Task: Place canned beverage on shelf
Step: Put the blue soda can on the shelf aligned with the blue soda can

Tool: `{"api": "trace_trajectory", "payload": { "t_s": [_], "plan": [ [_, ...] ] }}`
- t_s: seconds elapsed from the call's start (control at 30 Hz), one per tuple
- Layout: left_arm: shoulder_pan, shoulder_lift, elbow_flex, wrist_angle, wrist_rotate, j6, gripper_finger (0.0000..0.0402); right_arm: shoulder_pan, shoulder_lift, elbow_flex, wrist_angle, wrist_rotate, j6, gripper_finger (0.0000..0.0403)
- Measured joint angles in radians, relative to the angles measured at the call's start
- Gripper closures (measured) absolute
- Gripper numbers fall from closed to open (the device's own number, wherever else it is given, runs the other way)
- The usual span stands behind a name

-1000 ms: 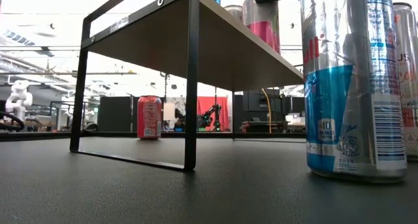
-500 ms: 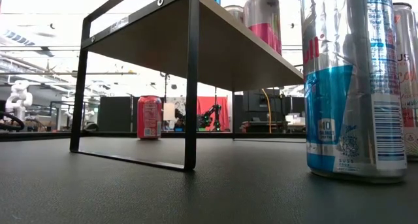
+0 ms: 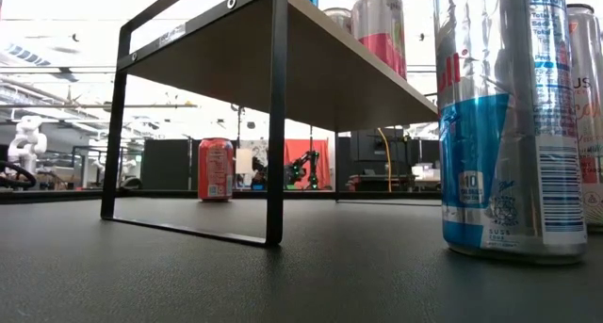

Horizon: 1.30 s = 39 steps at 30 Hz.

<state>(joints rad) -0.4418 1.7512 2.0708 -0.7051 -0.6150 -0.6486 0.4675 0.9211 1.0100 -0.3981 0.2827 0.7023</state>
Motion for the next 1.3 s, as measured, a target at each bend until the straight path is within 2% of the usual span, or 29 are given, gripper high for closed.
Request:
{"api": "trace_trajectory", "payload": {
  "t_s": [0.17, 0.27, 0.47, 0.63, 0.77, 0.9, 1.07, 1.3],
  "plan": [
    [-0.004, -0.013, 0.006, 0.011, 0.011, -0.009, 0.0011, 0.013, -0.072, 0.000, -0.050, -0.004, -0.011, 0.0300],
    [-0.024, -0.014, 0.034, -0.047, 0.041, -0.073, 0.0011, 0.013, -0.099, 0.000, -0.088, -0.049, -0.018, 0.0300],
    [-0.091, -0.019, 0.075, -0.291, 0.110, -0.350, 0.0011, 0.013, -0.116, 0.000, -0.154, -0.080, -0.003, 0.0300],
    [-0.154, -0.019, 0.076, -0.492, 0.261, -0.601, 0.0011, 0.013, -0.115, 0.000, -0.153, -0.131, -0.004, 0.0300],
    [-0.197, -0.013, 0.077, -0.620, 0.363, -0.739, 0.0011, 0.013, -0.115, 0.000, -0.154, -0.156, -0.007, 0.0300],
    [-0.236, 0.005, 0.077, -0.741, 0.413, -0.844, 0.0011, 0.013, -0.115, 0.000, -0.169, -0.184, -0.006, 0.0300],
    [-0.261, 0.042, 0.066, -0.775, 0.438, -0.883, 0.0011, 0.013, -0.115, 0.000, -0.187, -0.258, -0.006, 0.0300],
    [-0.261, 0.094, 0.055, -0.769, 0.561, -0.984, 0.0011, 0.013, -0.115, 0.000, -0.198, -0.338, -0.006, 0.0300]
  ]
}}
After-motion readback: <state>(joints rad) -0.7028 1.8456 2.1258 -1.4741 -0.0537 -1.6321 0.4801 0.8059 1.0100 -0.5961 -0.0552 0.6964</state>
